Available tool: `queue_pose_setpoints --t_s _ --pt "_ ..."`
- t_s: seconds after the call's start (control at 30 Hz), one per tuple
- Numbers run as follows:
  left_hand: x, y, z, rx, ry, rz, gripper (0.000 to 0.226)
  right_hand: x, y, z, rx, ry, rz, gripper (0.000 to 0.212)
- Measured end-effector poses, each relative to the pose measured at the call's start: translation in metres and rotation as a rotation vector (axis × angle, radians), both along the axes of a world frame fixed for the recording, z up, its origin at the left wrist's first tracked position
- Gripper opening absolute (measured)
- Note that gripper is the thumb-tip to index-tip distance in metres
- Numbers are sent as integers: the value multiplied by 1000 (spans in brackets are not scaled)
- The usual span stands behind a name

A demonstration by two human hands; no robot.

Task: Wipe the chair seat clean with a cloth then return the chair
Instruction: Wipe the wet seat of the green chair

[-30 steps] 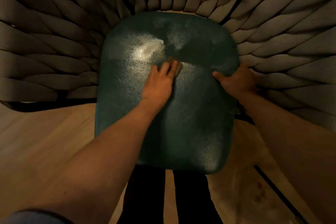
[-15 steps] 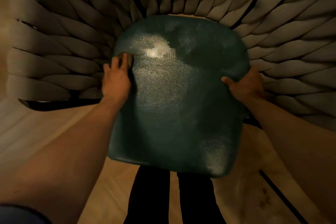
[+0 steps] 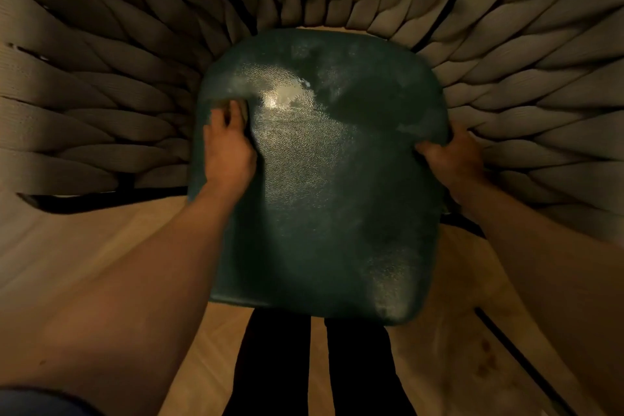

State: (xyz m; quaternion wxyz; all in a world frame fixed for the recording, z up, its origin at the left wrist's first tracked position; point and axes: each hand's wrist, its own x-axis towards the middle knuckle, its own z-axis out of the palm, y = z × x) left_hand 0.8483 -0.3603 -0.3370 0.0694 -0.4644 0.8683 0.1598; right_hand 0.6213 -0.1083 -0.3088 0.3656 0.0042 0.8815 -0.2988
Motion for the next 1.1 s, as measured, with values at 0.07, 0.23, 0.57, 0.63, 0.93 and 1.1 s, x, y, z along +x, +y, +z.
queue_pose_setpoints --t_s 0.07,0.23,0.57,0.63,0.93,1.1 --pt "-17 19 1 34 33 -68 66 0 1 -1 -25 -3 -45 45" --pt "-73 82 7 136 41 -194 72 0 -4 7 -192 -23 -279 74" --pt "-162 190 12 193 146 -497 52 -4 -5 5 -235 -112 -381 79" --pt "-170 203 15 251 151 -543 43 -5 -3 4 -243 -123 -372 67" --pt "-160 174 19 197 50 -678 50 -7 0 -2 -49 31 -60 62" --pt "-130 131 16 118 -10 -693 55 -12 -10 -4 70 155 72 50"
